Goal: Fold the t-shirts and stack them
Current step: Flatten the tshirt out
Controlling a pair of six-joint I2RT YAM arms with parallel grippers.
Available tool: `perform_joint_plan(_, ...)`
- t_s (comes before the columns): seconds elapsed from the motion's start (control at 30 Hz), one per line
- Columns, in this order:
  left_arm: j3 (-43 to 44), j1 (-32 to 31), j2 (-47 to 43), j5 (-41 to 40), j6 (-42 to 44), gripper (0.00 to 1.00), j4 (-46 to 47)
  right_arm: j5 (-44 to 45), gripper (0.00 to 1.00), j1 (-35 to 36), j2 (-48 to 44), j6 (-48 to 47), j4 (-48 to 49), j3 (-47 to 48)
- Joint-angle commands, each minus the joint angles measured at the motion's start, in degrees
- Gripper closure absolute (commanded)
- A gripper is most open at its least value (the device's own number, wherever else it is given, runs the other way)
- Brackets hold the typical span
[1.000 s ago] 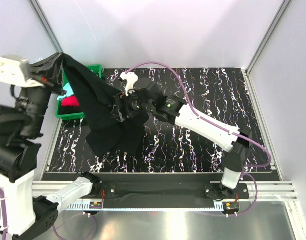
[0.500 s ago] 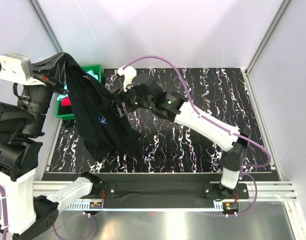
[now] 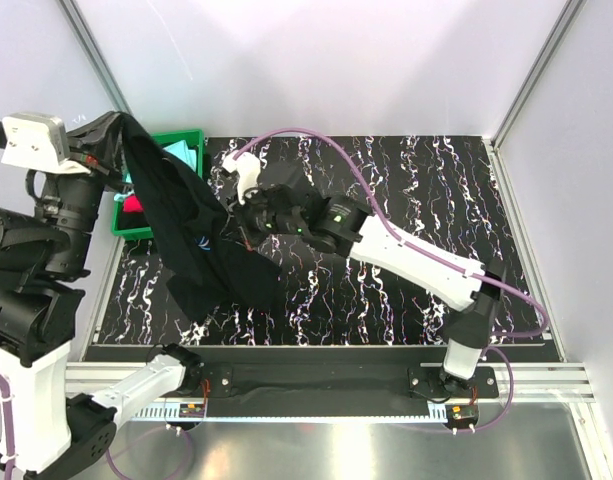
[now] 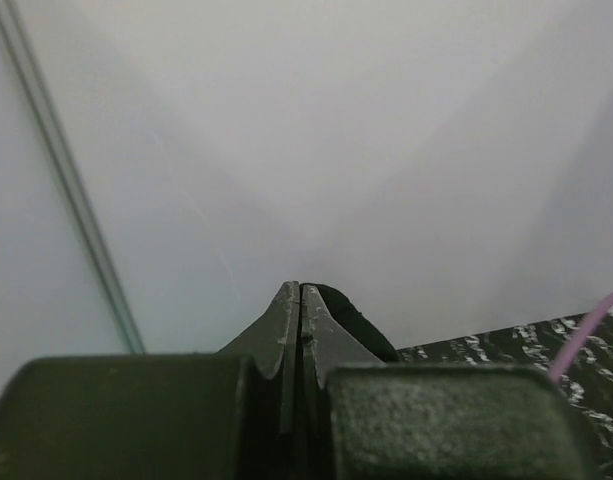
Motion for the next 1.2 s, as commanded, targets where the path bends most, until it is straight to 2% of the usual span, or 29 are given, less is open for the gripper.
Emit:
perform_joint_plan(0.0, 4.48, -0.29, -2.87, -7.52, 6.27, 1.0, 3.02, -6.77, 1.0, 1.5, -7.37, -0.21, 2.54, 1.97)
perform_joint_plan(0.13, 10.64, -0.2, -4.28, -8.68, 10.41, 1.0, 3.37, -7.93, 1.0, 4.49, -9.57, -1.34, -0.35, 6.18)
perform_joint_plan(0.27, 17.93, -0.29, -4.11, -6.22, 10.85, 1.0, 4.16, -6.09, 1.0, 7.04, -7.82, -3.98, -8.67, 18.54)
perform_joint_plan(0.4, 25.13, -0.29, -2.96, -1.22, 9.01, 1.0, 5.04, -6.0, 1.0, 7.31, -5.8, -3.29, -12.57, 27.45)
perform_joint_plan(0.53, 23.49, -0.2, -1.82, -0.06, 8.83, 1.0, 9.08, -4.34, 1.0, 7.31, -4.83, -3.1, -14.59, 31.68)
perform_joint_plan(0.73, 11.63, -0.29, 5.29, -2.87, 11.55, 1.0, 16.81, 9.63, 1.0, 4.77, -12.81, -6.89, -14.51, 15.62)
perform_joint_plan(0.9, -1.09, -0.2, 15.39, -2.97, 10.94, 1.0, 23.83, 14.99, 1.0, -4.8, -23.78, 1.01, -10.91, -7.48)
perform_joint_plan(1.07, -8.42, -0.29, 33.4, -1.39, 5.42, 1.0, 34.74, 21.77, 1.0, -18.07, -32.32, 8.84, -14.05, -27.07)
perform_joint_plan(1.17, -5.45, -1.69, 48.24, -2.6, 1.8, 1.0, 35.02, 23.26, 1.0, -25.0, -34.88, 10.6, -15.38, -35.78)
